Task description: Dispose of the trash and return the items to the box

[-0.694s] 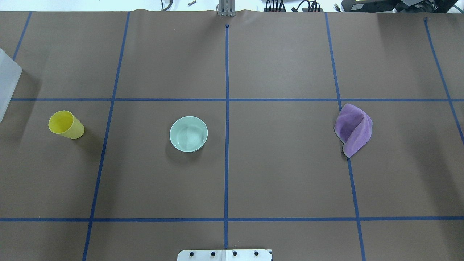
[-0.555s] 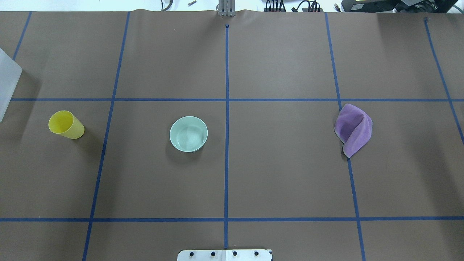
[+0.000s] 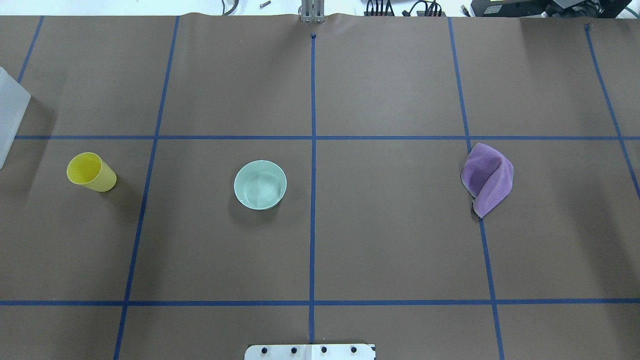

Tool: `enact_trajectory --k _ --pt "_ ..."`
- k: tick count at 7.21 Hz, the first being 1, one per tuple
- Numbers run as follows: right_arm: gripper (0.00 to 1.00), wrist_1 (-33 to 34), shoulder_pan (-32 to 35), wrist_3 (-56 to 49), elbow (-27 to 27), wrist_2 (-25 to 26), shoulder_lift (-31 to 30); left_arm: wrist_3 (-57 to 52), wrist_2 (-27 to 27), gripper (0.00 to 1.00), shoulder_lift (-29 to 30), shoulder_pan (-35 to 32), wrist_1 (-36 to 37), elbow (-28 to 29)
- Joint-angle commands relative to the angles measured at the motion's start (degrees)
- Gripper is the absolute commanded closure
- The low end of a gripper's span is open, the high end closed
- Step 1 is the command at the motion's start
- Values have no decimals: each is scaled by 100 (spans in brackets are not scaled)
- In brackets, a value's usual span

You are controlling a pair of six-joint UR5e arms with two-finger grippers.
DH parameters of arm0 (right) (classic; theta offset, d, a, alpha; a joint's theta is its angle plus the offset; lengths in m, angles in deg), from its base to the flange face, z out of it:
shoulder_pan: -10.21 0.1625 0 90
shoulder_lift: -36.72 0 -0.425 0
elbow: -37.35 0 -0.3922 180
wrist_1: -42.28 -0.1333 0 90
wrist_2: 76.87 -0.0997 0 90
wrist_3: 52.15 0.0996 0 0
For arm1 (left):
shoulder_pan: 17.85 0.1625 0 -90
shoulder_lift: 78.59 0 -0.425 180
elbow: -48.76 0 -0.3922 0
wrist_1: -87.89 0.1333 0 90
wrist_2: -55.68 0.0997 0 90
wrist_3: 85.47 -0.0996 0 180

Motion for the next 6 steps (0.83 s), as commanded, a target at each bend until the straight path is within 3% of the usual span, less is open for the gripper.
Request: enact_trajectory --k 1,3,4,6 --pt "0 -76 -32 -14 -2 -26 175 8 -9 1 275 4 -1 -17" --pt "0 -102 -58 22 -37 0 439 9 -35 1 714 13 -437 61" --pt "0 -111 -58 -22 -38 -34 553 43 -35 1 1098 39 -1285 357" --pt "0 -111 -58 -223 -2 -35 554 26 -393 1 1102 56 -2021 737"
